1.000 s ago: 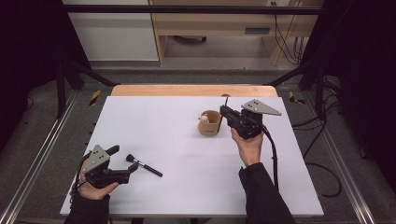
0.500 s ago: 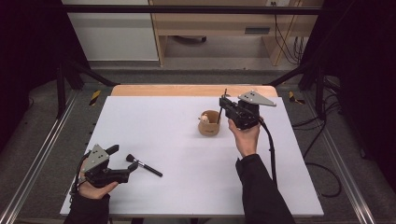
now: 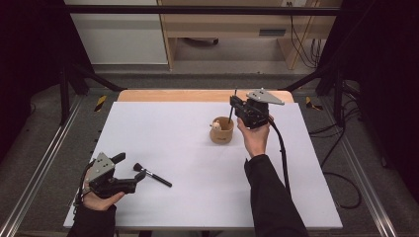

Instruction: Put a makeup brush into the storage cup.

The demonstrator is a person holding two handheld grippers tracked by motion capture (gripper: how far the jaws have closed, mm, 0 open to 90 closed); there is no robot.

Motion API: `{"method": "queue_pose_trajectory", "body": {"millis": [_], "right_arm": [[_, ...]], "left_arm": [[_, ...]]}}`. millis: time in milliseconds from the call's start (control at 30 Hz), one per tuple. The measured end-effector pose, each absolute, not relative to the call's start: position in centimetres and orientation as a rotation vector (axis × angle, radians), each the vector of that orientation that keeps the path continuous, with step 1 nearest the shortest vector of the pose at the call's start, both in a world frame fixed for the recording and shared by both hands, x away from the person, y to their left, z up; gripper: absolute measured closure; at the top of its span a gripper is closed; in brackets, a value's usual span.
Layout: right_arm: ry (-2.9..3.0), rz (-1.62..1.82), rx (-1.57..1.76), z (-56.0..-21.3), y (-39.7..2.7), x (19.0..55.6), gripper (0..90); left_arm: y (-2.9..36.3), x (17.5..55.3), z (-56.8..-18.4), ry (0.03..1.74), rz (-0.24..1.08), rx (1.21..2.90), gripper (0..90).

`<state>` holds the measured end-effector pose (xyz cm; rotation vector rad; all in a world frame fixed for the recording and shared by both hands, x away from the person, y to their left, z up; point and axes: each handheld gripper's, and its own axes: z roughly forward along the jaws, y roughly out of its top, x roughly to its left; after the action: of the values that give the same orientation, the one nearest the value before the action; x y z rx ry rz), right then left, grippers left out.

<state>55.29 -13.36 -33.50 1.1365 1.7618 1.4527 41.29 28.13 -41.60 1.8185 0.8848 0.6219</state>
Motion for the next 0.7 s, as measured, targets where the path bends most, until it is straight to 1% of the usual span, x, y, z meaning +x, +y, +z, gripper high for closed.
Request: {"method": "queue_pose_trajectory", "body": {"millis": [200, 700], "right_arm": [[1.752, 1.443, 1.144, -33.7, -13.2, 56.0, 85.4], [1.779, 1.386, 1.178, -36.1, -12.3, 58.1, 85.4]], "left_arm": [[28.2, 41.3, -41.6, 0.885, 0.623, 1.814, 6.4], [28.1, 41.3, -41.6, 0.884, 0.626, 1.814, 6.5]]}}
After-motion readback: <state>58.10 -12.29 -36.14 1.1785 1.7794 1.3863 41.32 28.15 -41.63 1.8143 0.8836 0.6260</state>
